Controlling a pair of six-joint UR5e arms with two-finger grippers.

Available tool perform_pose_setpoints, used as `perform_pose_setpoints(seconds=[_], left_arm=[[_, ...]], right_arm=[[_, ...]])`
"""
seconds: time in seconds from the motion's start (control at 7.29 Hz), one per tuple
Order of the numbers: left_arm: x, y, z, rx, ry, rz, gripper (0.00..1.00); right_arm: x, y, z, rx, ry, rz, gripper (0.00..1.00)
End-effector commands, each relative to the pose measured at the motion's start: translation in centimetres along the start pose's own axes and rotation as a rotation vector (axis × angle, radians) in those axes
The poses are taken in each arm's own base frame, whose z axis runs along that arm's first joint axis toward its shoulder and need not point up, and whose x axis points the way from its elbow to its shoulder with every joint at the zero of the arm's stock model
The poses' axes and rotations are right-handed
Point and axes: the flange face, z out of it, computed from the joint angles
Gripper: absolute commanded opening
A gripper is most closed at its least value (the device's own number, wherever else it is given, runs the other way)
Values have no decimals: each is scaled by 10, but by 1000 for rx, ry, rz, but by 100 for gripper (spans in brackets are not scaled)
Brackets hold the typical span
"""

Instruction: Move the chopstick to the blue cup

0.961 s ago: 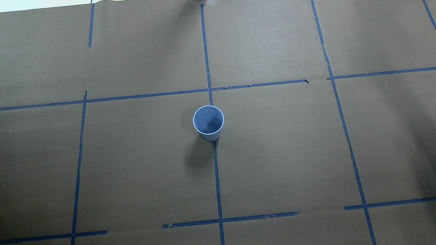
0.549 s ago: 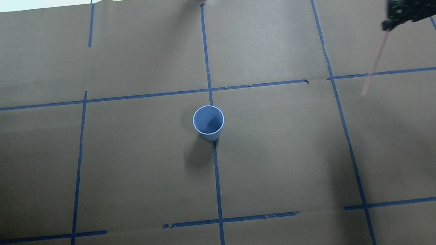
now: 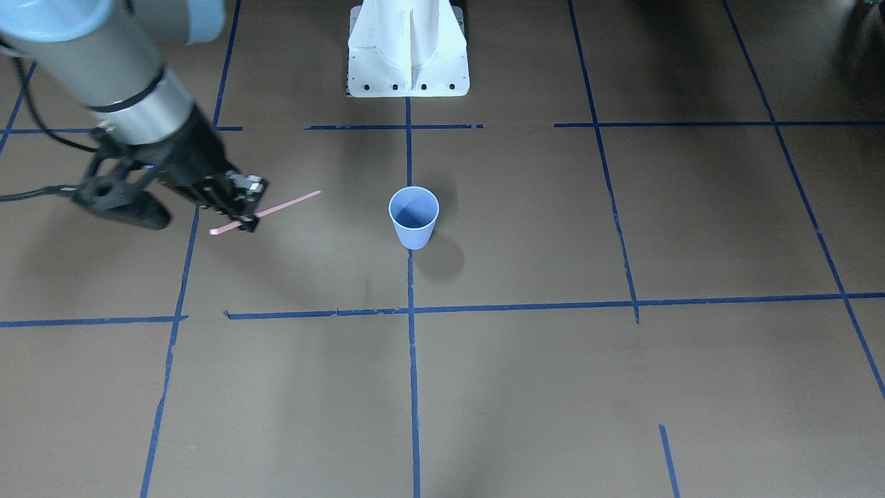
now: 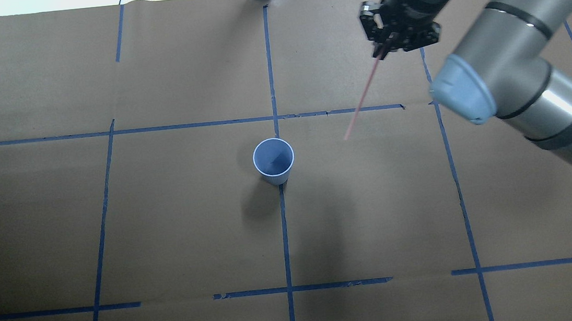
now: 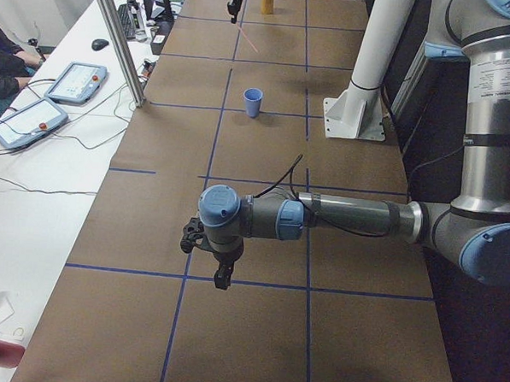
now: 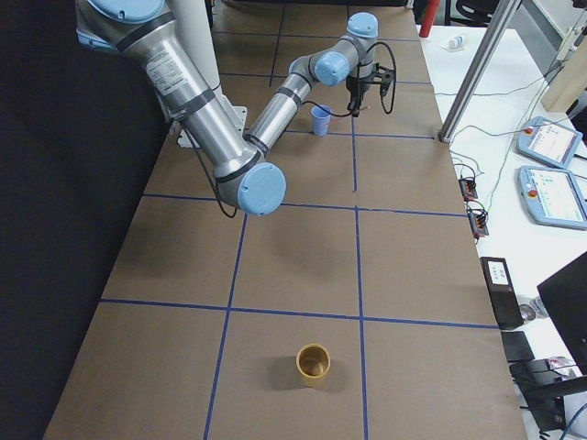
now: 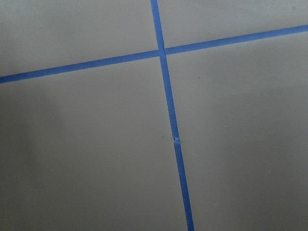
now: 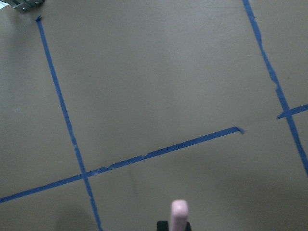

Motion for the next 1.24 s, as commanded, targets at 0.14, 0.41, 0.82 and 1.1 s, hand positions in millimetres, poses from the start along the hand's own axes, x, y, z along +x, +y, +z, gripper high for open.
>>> perform_pose_setpoints(seconds=[0.14, 0.41, 0.82, 1.1], left_arm=[[2, -1, -1, 3, 6, 2, 100], [3, -2, -2, 6, 6, 4, 100], [3, -2, -3, 6, 2, 6, 100], [3, -2, -3, 5, -2, 7, 100]], right_arm=[[-74, 49, 29, 39, 43, 94, 0], [-96, 63, 46, 48, 65, 121, 0], [-101, 77, 65, 86, 85, 122, 0], [-104, 95, 82, 120, 101, 126, 0]])
